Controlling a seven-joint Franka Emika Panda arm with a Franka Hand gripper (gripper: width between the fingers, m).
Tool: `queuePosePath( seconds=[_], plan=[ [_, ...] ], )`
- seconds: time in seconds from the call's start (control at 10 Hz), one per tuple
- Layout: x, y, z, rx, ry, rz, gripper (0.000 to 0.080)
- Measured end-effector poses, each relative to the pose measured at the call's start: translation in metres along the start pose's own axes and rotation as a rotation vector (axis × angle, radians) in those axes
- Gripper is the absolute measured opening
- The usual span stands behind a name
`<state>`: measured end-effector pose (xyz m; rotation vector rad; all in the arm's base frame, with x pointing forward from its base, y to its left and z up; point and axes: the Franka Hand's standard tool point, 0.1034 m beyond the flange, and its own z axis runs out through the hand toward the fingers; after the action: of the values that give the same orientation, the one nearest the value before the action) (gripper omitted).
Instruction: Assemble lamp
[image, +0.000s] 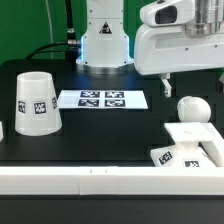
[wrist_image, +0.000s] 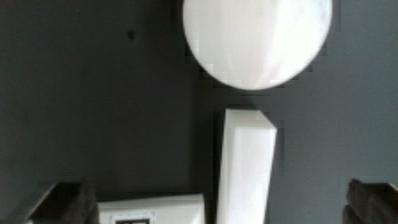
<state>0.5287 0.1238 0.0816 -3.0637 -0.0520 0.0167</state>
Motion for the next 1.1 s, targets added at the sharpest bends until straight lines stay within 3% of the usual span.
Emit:
queuePosePath(
  seconds=[0.2, 0.4, 1.1],
  plan=[
    [-0.007, 0.002, 0.008, -0.002, -0.040, 0.012, 0.0698],
    [-0.016, -0.008, 0.013, -0.018, -0.211, 0.035, 0.0698],
    [-0.029, -0.006, 0.027, -0.043, -0.630, 0.035, 0.0698]
  ],
)
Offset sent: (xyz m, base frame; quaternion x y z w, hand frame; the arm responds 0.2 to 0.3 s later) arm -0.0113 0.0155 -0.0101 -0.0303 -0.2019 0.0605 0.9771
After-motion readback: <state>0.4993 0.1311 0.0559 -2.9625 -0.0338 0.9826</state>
